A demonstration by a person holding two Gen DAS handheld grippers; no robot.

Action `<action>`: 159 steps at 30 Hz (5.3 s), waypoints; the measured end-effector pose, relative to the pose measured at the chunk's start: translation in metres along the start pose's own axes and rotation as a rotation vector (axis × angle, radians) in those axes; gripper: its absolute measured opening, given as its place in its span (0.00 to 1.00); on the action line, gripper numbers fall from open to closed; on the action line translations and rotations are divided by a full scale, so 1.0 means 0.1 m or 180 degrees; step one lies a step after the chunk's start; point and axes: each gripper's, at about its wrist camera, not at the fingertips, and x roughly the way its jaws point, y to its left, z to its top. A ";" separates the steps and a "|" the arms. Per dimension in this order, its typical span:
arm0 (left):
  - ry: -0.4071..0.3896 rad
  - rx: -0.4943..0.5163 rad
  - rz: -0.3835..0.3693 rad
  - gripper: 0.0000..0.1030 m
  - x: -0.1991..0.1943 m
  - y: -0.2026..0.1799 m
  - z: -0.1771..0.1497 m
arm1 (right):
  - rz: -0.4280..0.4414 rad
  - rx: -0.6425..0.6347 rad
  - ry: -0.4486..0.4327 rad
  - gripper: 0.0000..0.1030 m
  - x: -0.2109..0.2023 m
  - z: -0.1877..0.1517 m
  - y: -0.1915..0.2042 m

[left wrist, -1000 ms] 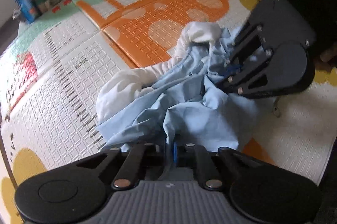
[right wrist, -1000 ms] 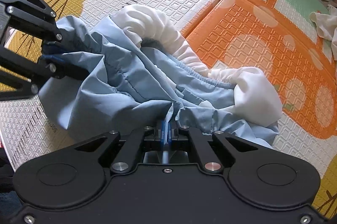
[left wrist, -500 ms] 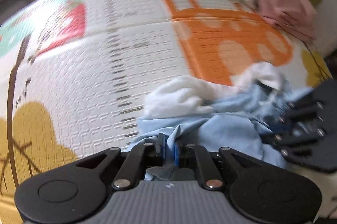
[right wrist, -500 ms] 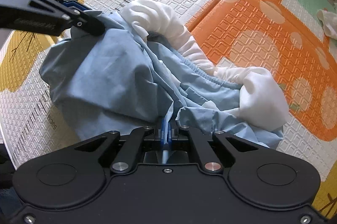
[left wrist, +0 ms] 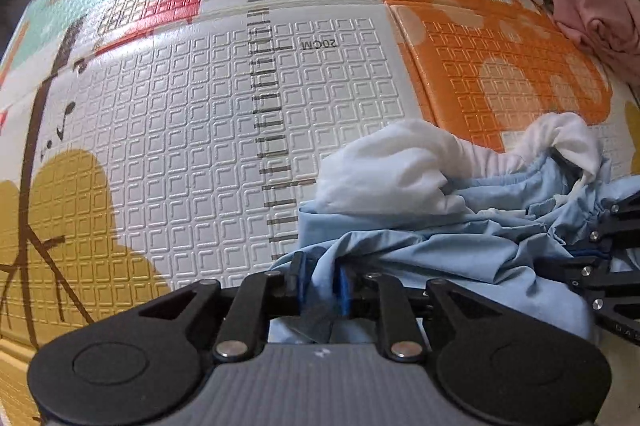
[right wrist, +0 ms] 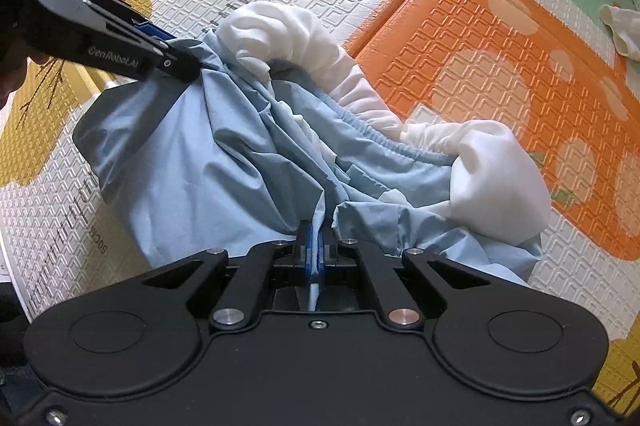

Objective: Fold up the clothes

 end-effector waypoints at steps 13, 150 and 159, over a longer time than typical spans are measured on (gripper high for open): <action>0.0081 0.0143 0.0025 0.22 0.02 -0.11 -0.05 | -0.0125 0.0409 -0.0438 0.02 -0.45 0.06 -0.20; 0.0220 0.0841 -0.0300 0.59 -0.16 -1.26 -0.36 | 0.0282 0.3311 -0.0573 0.01 -0.98 -0.48 -1.36; 0.0231 0.0816 -0.0301 0.61 -0.15 -1.25 -0.36 | -0.0056 0.3502 -0.0742 0.00 -0.74 -0.36 -1.47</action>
